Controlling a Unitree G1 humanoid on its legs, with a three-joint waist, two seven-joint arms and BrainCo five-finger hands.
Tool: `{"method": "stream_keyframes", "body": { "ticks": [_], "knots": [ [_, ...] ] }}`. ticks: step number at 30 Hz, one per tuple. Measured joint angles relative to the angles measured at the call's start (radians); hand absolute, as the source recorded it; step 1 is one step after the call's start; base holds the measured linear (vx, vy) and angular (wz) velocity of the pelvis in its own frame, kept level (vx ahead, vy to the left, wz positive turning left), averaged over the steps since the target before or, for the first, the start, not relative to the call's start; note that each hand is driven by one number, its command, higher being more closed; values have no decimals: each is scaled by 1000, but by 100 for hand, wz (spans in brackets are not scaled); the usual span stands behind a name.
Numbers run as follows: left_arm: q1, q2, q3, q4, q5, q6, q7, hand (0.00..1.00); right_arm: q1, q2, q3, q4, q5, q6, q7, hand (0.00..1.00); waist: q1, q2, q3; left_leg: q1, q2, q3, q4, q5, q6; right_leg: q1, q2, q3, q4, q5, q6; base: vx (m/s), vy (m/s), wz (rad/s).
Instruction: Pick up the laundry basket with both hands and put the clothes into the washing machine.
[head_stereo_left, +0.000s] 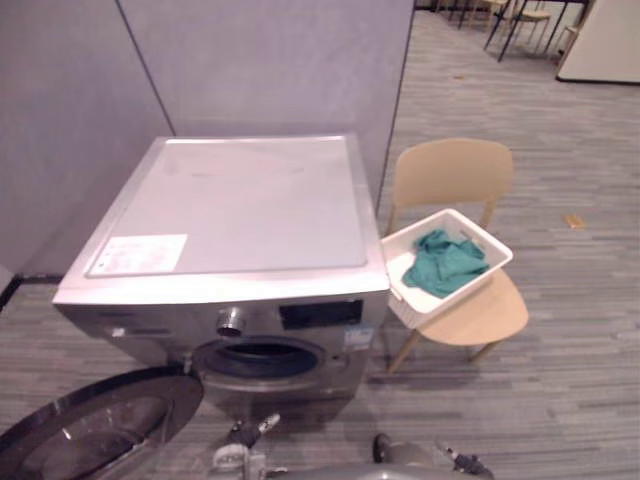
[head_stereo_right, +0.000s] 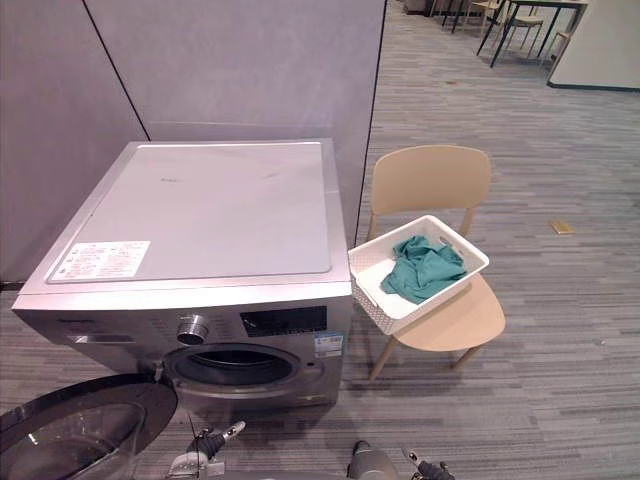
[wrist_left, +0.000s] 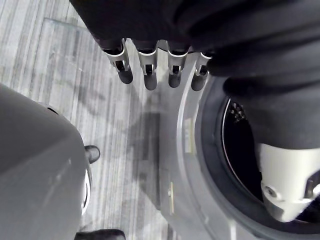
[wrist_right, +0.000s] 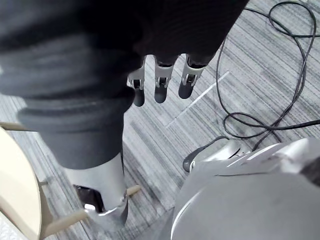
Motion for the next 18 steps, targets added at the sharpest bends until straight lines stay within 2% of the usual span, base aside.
{"method": "stream_keyframes", "body": {
  "ticks": [1,2,4,5,6,7,8,10,11,14,15,16,17,18],
  "knots": [
    [10,2,14,2,2,-1,0,0,7,0,-6,0,-1,1,0,0,1,-3,5,18,1,11,-9,4,-8,-10,-31,-64,48,-13,-16,-5,-145,-17],
    [16,14,21,5,4,-2,0,0,16,0,-7,6,-4,3,0,0,1,-31,8,39,0,11,-16,6,-31,-2,-38,-106,64,-32,-24,5,-141,-10],
    [27,2,55,5,4,-1,-3,0,19,-4,-10,4,-17,3,0,0,-5,-13,-1,56,15,11,-56,20,-54,9,-3,-133,31,-42,-21,24,-111,-23],
    [30,0,88,5,4,-1,-1,0,17,-15,-7,7,-25,3,1,0,4,3,-6,62,32,19,-104,16,-58,10,24,-161,-19,-56,5,27,-98,-63],
    [36,-1,99,6,3,0,-1,0,9,-24,-7,15,-29,4,2,0,8,46,-15,53,63,20,-127,14,-64,13,37,-170,-26,-53,-7,32,-144,-71],
    [43,1,114,7,4,1,-1,0,-3,-35,-6,24,-32,5,1,0,0,28,-14,46,78,26,-125,8,-77,-1,42,-171,25,-67,-24,109,-161,-62],
    [41,48,140,12,3,1,1,0,6,-31,-5,41,-33,6,2,0,1,-8,-4,65,80,28,-103,-2,-107,27,36,-152,6,-73,-33,186,-219,-64],
    [54,57,170,42,2,6,4,0,12,-30,1,49,-39,9,2,0,3,-1,-11,85,147,36,-59,-16,-129,63,107,-143,-31,-76,-43,260,-210,-77],
    [60,61,172,55,0,9,5,0,18,-28,3,52,-44,9,3,0,-2,3,-24,95,175,52,-41,-13,-146,66,142,-133,-30,-81,-63,291,-183,-64],
    [43,52,164,51,-7,8,5,0,20,-29,28,54,-52,8,2,0,-1,8,-27,86,224,50,40,-13,-151,82,193,-105,-45,-67,-99,297,-195,-57],
    [24,43,157,47,-7,7,9,0,19,-28,46,54,-52,1,3,0,-3,4,-30,48,251,44,143,-15,-149,102,206,-93,-74,-61,-109,262,-200,-39],
    [-2,28,129,35,-14,6,23,0,20,-33,47,54,-52,-2,2,0,-5,11,-24,-10,292,39,311,-24,-103,137,219,-85,-108,-51,-125,233,-178,-35],
    [-7,17,112,31,-26,3,28,0,20,-38,52,53,-52,-4,1,0,-1,20,-16,-43,307,31,406,-34,-59,157,224,-74,-121,-50,-128,186,-110,-46],
    [-18,-23,61,4,-41,-2,29,0,17,-61,74,53,-53,-4,0,0,4,42,0,-105,272,-51,526,-72,-44,191,226,-46,-138,-50,-129,158,-10,-53]
  ]
}}
